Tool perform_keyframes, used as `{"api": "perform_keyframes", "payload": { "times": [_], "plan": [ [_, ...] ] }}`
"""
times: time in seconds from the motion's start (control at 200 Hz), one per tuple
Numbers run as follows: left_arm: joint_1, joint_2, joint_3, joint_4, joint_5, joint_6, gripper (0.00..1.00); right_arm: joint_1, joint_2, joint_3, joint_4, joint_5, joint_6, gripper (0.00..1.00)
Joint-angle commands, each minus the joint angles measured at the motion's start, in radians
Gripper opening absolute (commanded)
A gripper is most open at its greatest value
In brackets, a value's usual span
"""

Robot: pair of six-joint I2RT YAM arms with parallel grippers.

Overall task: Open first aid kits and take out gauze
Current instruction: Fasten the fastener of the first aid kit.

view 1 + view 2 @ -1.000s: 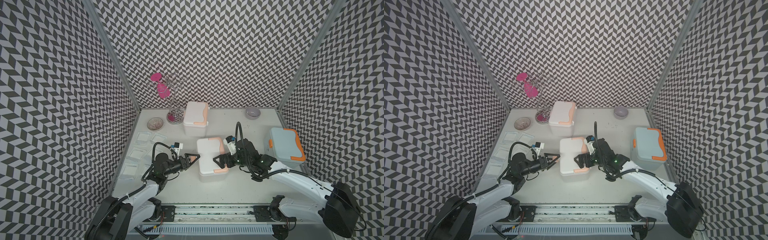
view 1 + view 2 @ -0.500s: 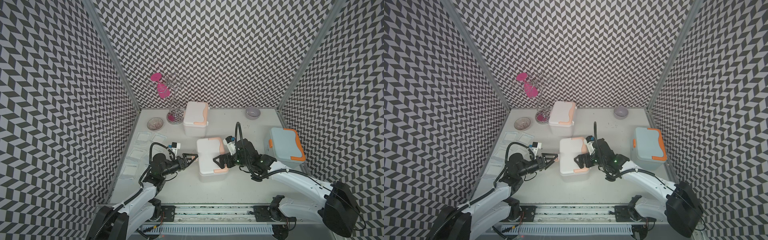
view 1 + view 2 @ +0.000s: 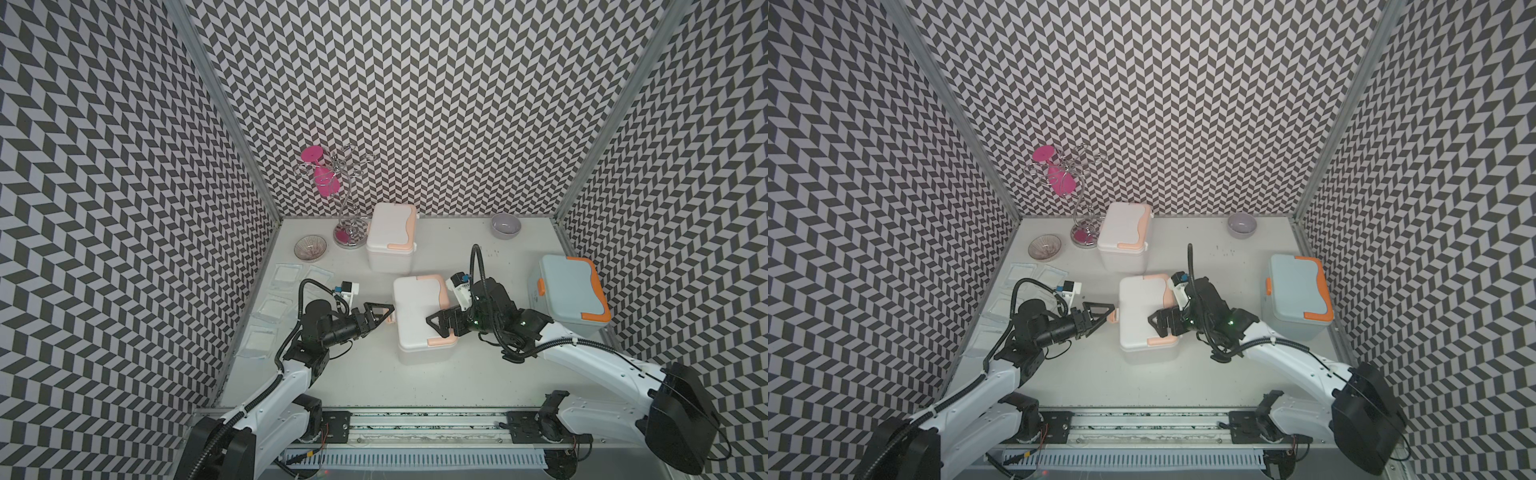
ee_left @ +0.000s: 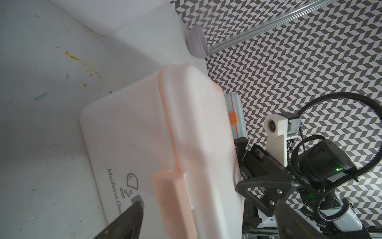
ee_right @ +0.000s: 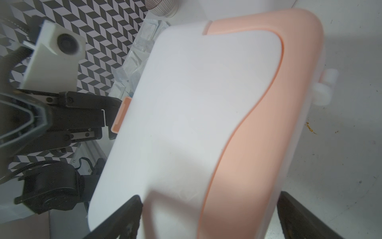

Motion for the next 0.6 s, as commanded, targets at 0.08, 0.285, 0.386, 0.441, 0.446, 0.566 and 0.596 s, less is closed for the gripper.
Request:
{"api": "perform_keyframes", "payload": {
  "times": [0.08,0.285,0.386,0.441,0.446,0.566,0.596],
  "plan": [
    [-0.002,0.042,0.049,0.039,0.039,0.001,1.0,0.003,0.007,-0.01,0.038,-0.008,-0.002,1.0],
    [-0.042,0.073,0.083,0.065,0.039,-0.012,1.0,0.004,0.009,-0.008,0.041,-0.01,-0.001,1.0],
    [-0.048,0.067,0.093,0.055,0.028,-0.009,1.0,0.004,0.011,-0.01,0.041,-0.009,-0.001,1.0],
    [-0.048,0.064,0.102,0.039,0.025,0.0,1.0,0.004,0.012,-0.01,0.042,-0.009,-0.002,1.0],
    [-0.048,0.064,0.102,0.037,0.024,0.0,1.0,0.004,0.012,-0.01,0.042,-0.009,-0.001,1.0],
    [-0.048,0.066,0.107,0.018,0.019,0.011,1.0,0.005,0.02,-0.009,0.044,-0.009,-0.001,1.0],
    [-0.048,0.065,0.108,0.004,0.013,0.018,0.99,0.004,0.022,-0.009,0.044,-0.009,-0.002,1.0]
  ]
}}
